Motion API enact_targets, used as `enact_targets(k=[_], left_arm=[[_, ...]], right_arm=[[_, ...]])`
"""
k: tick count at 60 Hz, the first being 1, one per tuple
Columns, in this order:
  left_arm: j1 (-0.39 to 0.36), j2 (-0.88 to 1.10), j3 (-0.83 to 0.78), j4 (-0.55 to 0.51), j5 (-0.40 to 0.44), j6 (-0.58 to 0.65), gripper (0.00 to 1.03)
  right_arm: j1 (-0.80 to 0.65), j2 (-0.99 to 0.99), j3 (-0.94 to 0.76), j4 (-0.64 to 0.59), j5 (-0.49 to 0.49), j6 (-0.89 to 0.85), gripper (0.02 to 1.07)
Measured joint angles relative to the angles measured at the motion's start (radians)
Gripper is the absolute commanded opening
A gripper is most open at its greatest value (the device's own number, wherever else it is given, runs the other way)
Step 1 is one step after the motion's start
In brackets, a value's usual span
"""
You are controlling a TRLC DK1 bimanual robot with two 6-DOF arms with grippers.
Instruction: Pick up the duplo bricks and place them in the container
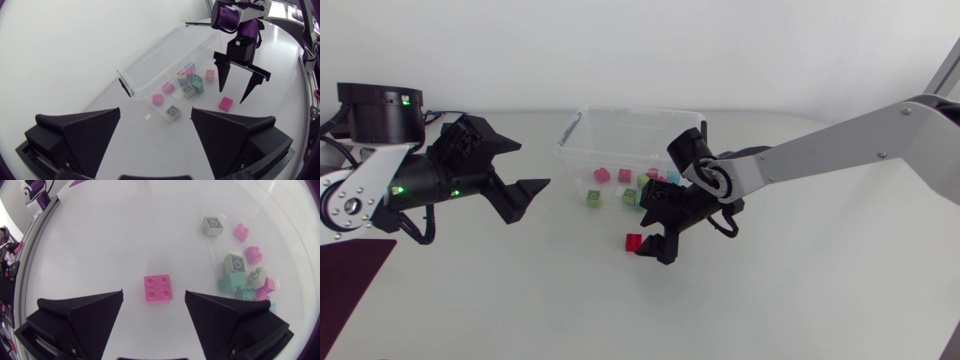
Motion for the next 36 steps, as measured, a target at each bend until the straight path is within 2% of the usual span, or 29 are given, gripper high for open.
enact_targets(k=[7,11,17,18,19,20,30,36], left_arm=[[0.009,-0.037,-0.001,-0.016,0.002,0.018,0.99],[0.021,-0.06,-0.003,-0.019,0.005,0.027,0.99],[0.036,-0.082,-0.012,-0.019,0.016,0.038,0.99],[0.04,-0.085,-0.014,-0.019,0.02,0.039,0.99],[0.043,-0.087,-0.016,-0.02,0.022,0.04,0.99],[0.047,-0.087,-0.02,-0.02,0.023,0.044,0.99],[0.052,-0.088,-0.034,-0.043,0.03,0.053,0.99],[0.064,-0.105,-0.041,-0.072,0.03,0.053,0.99]], right_arm=[[0.029,0.021,0.05,-0.065,0.045,-0.003,0.53],[0.051,0.055,0.08,-0.089,0.097,-0.015,0.52],[0.067,0.075,0.086,-0.087,0.114,-0.021,0.49],[0.069,0.076,0.086,-0.088,0.115,-0.021,0.44],[0.07,0.077,0.086,-0.089,0.116,-0.021,0.31],[0.071,0.079,0.086,-0.089,0.12,-0.021,0.29],[0.074,0.078,0.081,-0.09,0.132,-0.021,0.27],[0.079,0.029,0.019,-0.075,0.145,-0.021,0.27]])
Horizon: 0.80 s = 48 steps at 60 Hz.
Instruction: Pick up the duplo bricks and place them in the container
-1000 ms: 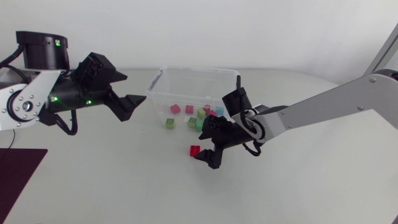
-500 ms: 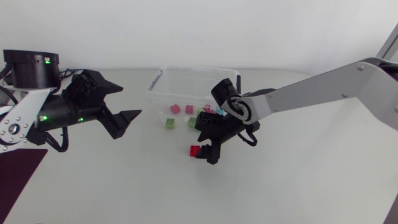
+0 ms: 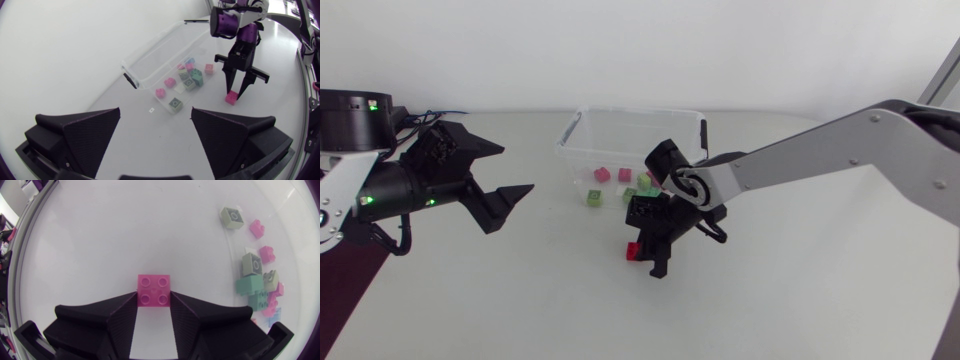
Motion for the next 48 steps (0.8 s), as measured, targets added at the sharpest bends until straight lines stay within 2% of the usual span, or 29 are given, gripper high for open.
enact_targets(k=[11,27,34,48], left_arm=[[0.068,-0.11,-0.045,-0.003,0.0,-0.028,0.99],[0.157,-0.337,-0.177,0.017,0.0,-0.184,0.99],[0.177,-0.442,-0.241,0.016,-0.056,-0.243,0.99],[0.177,-0.605,-0.314,-0.013,-0.135,-0.29,0.99]], right_arm=[[-0.002,-0.243,-0.14,-0.006,0.002,0.009,0.27],[-0.067,-0.589,-0.15,0.012,0.002,0.092,0.28],[-0.1,-0.629,-0.15,0.074,0.011,0.148,0.29],[-0.114,-0.594,-0.135,0.294,0.112,0.226,0.31]])
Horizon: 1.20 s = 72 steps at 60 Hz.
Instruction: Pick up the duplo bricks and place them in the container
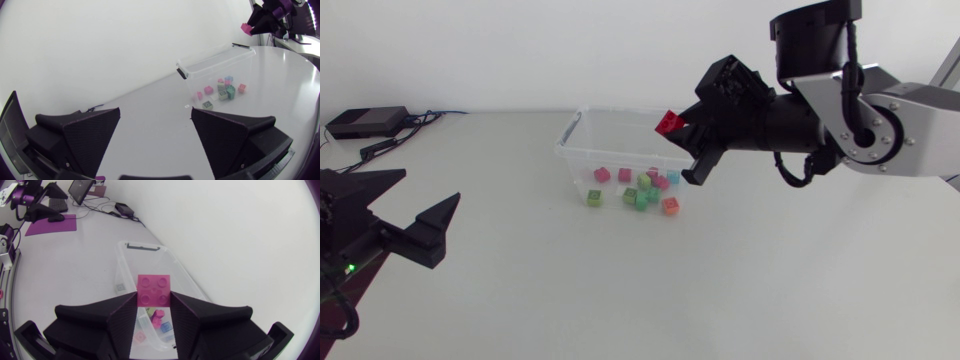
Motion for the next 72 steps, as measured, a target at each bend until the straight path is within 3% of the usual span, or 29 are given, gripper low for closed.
enact_targets(k=[9,13,14,16,17,19,27,41,58,72], left_arm=[[0.019,-0.106,-0.048,-0.042,-0.009,0.0,0.99],[0.029,-0.16,-0.068,-0.047,-0.02,0.0,0.99],[0.031,-0.17,-0.072,-0.047,-0.023,-0.001,0.99],[0.033,-0.201,-0.086,-0.05,-0.026,-0.001,0.99],[0.034,-0.221,-0.093,-0.055,-0.027,0.0,0.99],[0.038,-0.246,-0.102,-0.069,-0.028,-0.001,0.99],[0.067,-0.377,-0.121,-0.142,-0.03,-0.012,0.99],[0.109,-0.485,-0.125,-0.182,-0.033,-0.113,0.99],[0.126,-0.485,-0.148,-0.169,-0.033,-0.138,0.99],[0.134,-0.485,-0.185,-0.124,-0.034,-0.183,0.99]], right_arm=[[0.0,0.114,0.019,0.161,0.086,0.023,0.38],[0.0,0.183,0.033,0.23,0.13,0.026,0.63],[0.0,0.199,0.036,0.241,0.138,0.026,0.75],[0.0,0.235,0.039,0.271,0.166,0.027,0.85],[0.001,0.254,0.039,0.291,0.187,0.029,0.95],[0.002,0.272,0.039,0.306,0.209,0.032,1.03],[0.014,0.228,0.005,0.381,0.3,0.05,1.03],[0.019,-0.161,-0.161,0.427,0.422,0.063,1.03],[-0.106,-0.599,-0.358,0.233,0.443,0.04,1.03],[-0.218,-0.969,-0.563,0.164,0.443,0.05,1.03]])
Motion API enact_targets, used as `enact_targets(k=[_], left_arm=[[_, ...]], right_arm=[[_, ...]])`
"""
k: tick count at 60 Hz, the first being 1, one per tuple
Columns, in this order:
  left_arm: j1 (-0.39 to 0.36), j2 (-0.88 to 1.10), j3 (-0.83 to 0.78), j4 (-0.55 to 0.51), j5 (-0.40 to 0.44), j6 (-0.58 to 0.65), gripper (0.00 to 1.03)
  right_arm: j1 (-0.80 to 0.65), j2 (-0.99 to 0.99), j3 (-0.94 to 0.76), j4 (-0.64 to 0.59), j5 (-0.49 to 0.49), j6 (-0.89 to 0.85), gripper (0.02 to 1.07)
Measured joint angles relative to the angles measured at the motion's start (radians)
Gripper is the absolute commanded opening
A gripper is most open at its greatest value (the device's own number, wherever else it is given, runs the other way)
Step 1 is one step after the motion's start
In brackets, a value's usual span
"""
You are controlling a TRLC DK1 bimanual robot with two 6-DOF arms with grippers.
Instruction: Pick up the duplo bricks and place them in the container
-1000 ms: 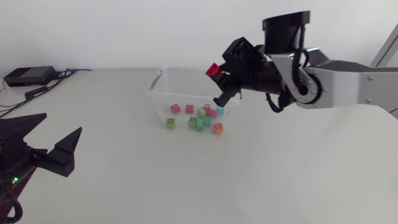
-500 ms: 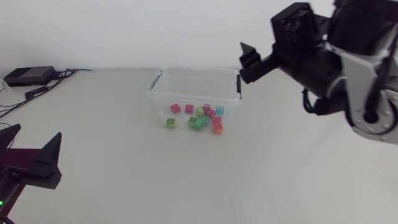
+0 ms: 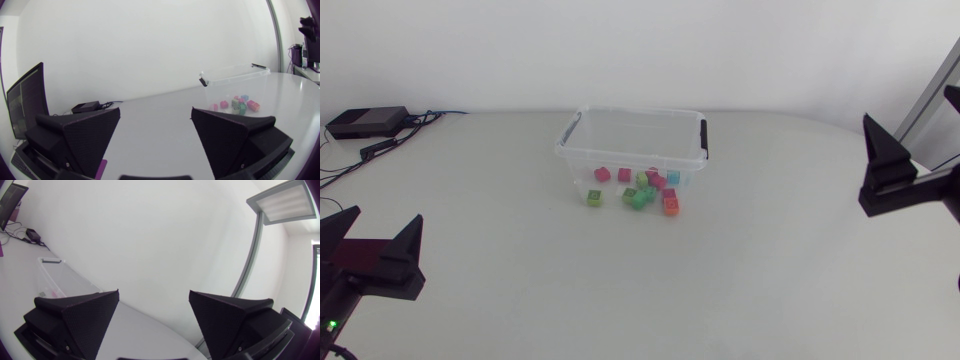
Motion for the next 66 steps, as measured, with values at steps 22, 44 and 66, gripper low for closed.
enact_targets(k=[22,44,66], left_arm=[[-0.072,0.0,-0.065,0.075,-0.054,-0.085,0.99],[-0.15,0.0,-0.135,0.154,-0.114,-0.169,0.99],[-0.18,0.0,-0.154,0.183,-0.13,-0.209,0.99]], right_arm=[[-0.106,-0.18,-0.189,-0.05,-0.095,0.183,1.03],[-0.216,-0.341,-0.375,-0.096,-0.194,0.393,1.02],[-0.26,-0.404,-0.45,-0.116,-0.233,0.486,1.02]])
